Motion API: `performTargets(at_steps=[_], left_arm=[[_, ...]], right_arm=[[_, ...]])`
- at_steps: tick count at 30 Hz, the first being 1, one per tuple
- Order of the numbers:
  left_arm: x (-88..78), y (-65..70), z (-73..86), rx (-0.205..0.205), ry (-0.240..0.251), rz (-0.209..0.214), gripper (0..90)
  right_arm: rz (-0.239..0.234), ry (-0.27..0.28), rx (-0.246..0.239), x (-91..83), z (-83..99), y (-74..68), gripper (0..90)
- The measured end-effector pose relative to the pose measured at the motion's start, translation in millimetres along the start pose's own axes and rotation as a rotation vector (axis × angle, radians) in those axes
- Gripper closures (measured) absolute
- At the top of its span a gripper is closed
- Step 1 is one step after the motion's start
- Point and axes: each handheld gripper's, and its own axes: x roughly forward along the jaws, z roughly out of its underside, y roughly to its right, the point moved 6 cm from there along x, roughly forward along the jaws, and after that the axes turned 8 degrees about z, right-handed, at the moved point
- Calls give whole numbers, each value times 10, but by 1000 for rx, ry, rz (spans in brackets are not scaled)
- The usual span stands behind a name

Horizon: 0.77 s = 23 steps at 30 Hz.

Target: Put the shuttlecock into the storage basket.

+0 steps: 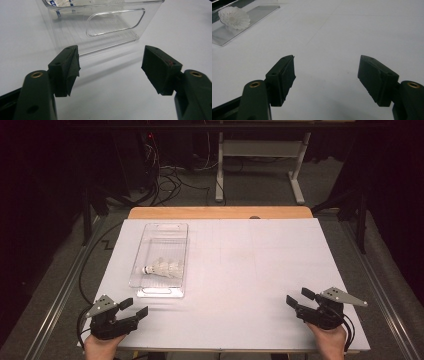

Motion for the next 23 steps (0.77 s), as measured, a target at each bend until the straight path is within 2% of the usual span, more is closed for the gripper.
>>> performTargets(at_steps=[23], left_arm=[[-3, -3, -3, 2, 0, -3, 312]], right_arm=[[0, 13, -2, -5, -12, 2, 303]])
